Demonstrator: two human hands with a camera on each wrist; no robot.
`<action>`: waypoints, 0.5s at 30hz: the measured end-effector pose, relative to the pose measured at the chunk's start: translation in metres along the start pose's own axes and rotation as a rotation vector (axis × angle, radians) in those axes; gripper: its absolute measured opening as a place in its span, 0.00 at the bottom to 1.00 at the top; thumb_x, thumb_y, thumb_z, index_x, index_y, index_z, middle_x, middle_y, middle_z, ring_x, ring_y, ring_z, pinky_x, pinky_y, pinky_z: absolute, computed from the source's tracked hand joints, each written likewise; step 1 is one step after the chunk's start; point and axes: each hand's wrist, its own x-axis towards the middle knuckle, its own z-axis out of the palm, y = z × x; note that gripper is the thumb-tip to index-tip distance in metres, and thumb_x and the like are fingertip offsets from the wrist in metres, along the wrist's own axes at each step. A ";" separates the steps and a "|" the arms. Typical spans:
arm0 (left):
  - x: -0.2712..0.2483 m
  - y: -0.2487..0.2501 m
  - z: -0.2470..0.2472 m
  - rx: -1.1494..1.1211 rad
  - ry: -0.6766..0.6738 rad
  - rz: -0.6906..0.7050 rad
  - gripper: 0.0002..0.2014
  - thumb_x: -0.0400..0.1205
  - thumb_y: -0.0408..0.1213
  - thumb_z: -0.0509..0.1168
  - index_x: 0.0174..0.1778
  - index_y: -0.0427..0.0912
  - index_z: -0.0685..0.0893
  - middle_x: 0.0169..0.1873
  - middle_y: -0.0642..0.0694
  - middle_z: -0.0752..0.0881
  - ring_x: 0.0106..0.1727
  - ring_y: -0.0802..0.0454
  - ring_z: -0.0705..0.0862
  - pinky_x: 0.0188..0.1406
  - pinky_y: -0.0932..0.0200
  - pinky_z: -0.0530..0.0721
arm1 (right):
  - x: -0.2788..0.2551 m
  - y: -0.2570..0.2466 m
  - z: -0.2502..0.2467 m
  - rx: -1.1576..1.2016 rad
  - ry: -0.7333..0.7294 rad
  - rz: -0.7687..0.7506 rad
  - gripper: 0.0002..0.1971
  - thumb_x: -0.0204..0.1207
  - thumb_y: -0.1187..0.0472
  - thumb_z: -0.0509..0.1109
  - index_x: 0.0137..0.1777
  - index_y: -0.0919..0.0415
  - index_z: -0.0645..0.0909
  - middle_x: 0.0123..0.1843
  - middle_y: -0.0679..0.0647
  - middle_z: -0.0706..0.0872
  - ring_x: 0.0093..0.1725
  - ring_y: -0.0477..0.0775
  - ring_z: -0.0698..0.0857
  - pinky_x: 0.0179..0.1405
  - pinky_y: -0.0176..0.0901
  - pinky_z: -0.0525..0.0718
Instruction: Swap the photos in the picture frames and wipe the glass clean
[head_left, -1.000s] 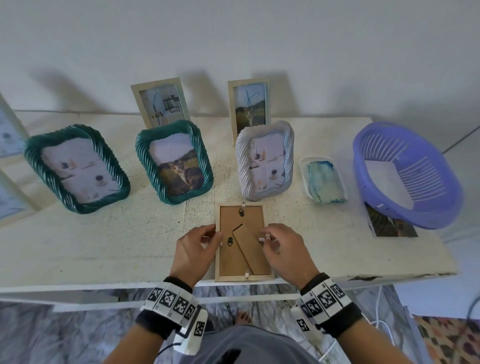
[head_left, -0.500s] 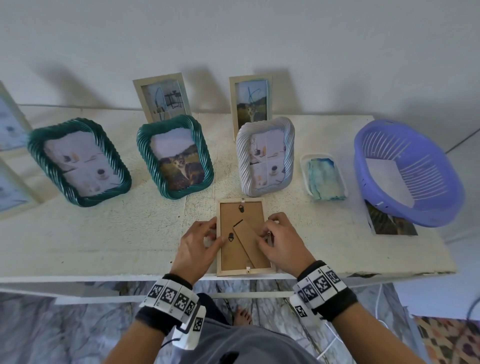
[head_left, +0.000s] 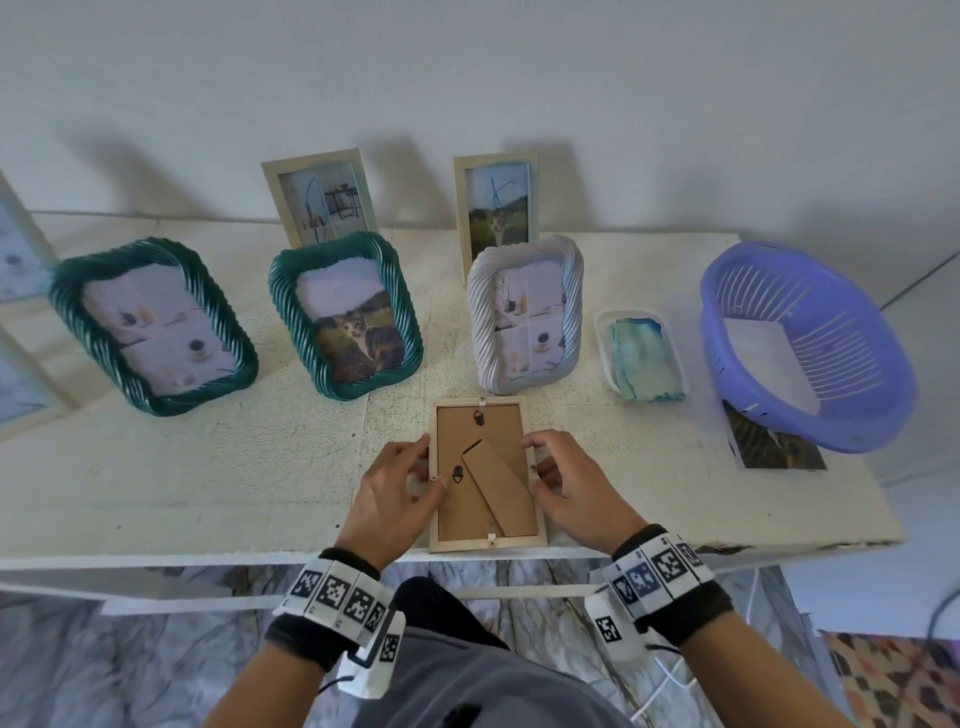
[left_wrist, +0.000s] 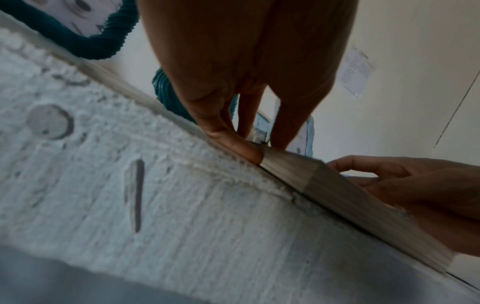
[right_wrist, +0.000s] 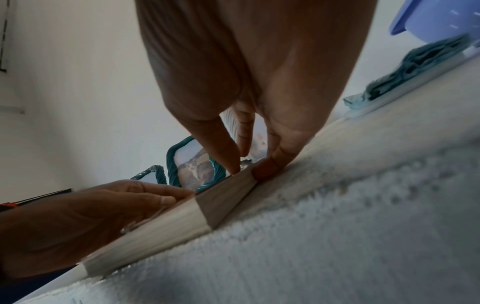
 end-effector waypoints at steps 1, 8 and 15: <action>0.000 0.000 -0.001 0.001 -0.012 0.001 0.28 0.81 0.39 0.73 0.77 0.38 0.75 0.57 0.47 0.80 0.51 0.59 0.81 0.56 0.55 0.85 | -0.001 0.001 0.001 0.008 0.011 0.004 0.20 0.79 0.68 0.67 0.69 0.51 0.72 0.62 0.49 0.75 0.53 0.39 0.79 0.52 0.28 0.79; 0.005 0.002 0.005 0.035 0.084 0.007 0.22 0.78 0.38 0.74 0.69 0.40 0.82 0.51 0.50 0.84 0.43 0.62 0.83 0.46 0.78 0.76 | -0.001 0.002 0.005 0.025 0.058 -0.007 0.21 0.79 0.69 0.66 0.70 0.51 0.72 0.62 0.48 0.76 0.53 0.39 0.79 0.53 0.28 0.80; 0.009 0.010 0.012 0.039 0.141 -0.094 0.16 0.78 0.37 0.72 0.61 0.40 0.83 0.47 0.48 0.87 0.41 0.55 0.84 0.46 0.56 0.84 | -0.003 0.003 0.008 0.007 0.046 -0.016 0.23 0.81 0.70 0.64 0.73 0.53 0.69 0.63 0.47 0.74 0.57 0.36 0.76 0.56 0.25 0.74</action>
